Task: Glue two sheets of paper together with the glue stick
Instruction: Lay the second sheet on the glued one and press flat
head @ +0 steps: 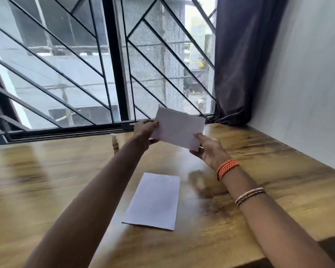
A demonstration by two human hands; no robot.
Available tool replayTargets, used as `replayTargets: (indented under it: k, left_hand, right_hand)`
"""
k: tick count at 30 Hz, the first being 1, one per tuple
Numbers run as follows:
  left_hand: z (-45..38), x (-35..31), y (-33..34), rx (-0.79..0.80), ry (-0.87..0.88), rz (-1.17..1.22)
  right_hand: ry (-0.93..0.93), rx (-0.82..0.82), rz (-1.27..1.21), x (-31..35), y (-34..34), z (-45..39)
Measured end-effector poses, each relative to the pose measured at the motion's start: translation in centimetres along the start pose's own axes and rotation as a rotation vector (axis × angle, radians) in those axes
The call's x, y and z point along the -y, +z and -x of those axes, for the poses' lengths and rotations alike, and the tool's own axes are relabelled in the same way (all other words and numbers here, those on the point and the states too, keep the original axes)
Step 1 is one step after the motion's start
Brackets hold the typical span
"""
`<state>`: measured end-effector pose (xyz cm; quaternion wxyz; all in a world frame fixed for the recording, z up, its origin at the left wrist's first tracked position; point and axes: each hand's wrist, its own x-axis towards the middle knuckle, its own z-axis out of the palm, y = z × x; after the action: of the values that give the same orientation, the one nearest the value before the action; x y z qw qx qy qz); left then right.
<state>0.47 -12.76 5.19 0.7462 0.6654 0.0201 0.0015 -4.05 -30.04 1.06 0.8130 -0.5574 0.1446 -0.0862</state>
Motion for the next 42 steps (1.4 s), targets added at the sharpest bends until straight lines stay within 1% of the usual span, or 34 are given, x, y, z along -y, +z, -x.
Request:
replayTargets:
  k: [3, 6, 9, 11, 13, 15, 18, 20, 22, 24, 28, 30, 31, 34, 35, 36, 38, 39, 40, 41, 42]
  left_hand:
    - [2.6, 0.0, -2.2, 0.07, -0.047, -0.085]
    - [5.3, 0.2, -4.3, 0.142, -0.084, -0.166]
    - [7.8, 0.5, -5.8, 0.184, -0.136, -0.198]
    - [9.8, 0.7, -6.6, 0.267, -0.185, -0.234]
    - [11.4, 1.2, -7.5, 0.324, -0.218, -0.241]
    - [12.7, 1.9, -8.3, 0.283, -0.217, -0.224]
    - [14.0, 2.6, -9.4, 0.159, -0.183, -0.223]
    - [14.5, 2.8, -10.4, 0.11, -0.159, -0.291]
    - [14.8, 3.1, -11.5, 0.081, -0.098, -0.473]
    - [14.8, 3.6, -12.3, 0.072, 0.001, -0.657]
    - [14.8, 4.7, -12.9, 0.121, 0.187, -0.871]
    - [14.7, 5.6, -12.7, 0.107, 0.223, -0.995]
    - [14.7, 6.0, -12.5, 0.068, 0.221, -1.07]
    - [15.1, 6.9, -11.1, -0.037, 0.122, -1.232]
    - [15.4, 7.1, -10.6, -0.071, 0.129, -1.282]
    - [15.8, 7.4, -10.0, -0.112, 0.195, -1.375]
    - [16.8, 7.9, -8.3, -0.205, 0.483, -1.57]
    - [17.4, 7.9, -7.2, -0.212, 0.59, -1.593]
    - [17.8, 7.8, -6.0, -0.199, 0.636, -1.588]
    - [18.1, 7.7, -4.9, -0.172, 0.627, -1.574]
    - [17.9, 7.8, -3.9, -0.135, 0.578, -1.574]
  right_hand:
    - [-0.038, 0.008, -0.052, 0.3, 0.3, 0.8]
    - [-0.049, 0.031, -0.002, 0.6, 0.6, 1.7]
    - [-0.043, 0.081, 0.166, 0.9, 1.1, 2.1]
    - [-0.034, 0.12, 0.285, 1.0, 1.4, 2.5]
    - [-0.008, 0.196, 0.388, 1.0, 1.7, 3.0]
    - [0.009, 0.255, 0.48, 0.9, 2.1, 3.6]
    - [0.016, 0.308, 0.548, 0.7, 2.7, 4.2]
    - [0.038, 0.36, 0.601, 0.4, 3.0, 4.7]
    - [0.053, 0.397, 0.681, -0.2, 3.2, 5.0]
    - [0.077, 0.423, 0.767, -0.6, 3.3, 5.2]
    - [0.108, 0.446, 0.842, -0.9, 3.7, 5.3]
    - [0.084, 0.406, 0.831, -0.9, 3.7, 5.1]
    - [0.077, 0.37, 0.811, -0.8, 3.6, 5.0]
    - [0.089, 0.24, 0.694, -0.7, 2.9, 4.7]
    - [0.09, 0.186, 0.633, -0.7, 2.4, 4.3]
    - [0.091, 0.136, 0.557, -0.8, 1.9, 4.0]
    - [0.1, 0.069, 0.351, -0.9, 0.9, 3.2]
    - [0.111, 0.046, 0.242, -1.0, 0.5, 2.7]
    - [0.119, 0.025, 0.148, -1.0, 0.2, 2.3]
    - [0.12, 0.0, 0.091, -1.1, -0.1, 2.0]
    - [0.115, -0.021, 0.061, -1.2, -0.3, 1.8]
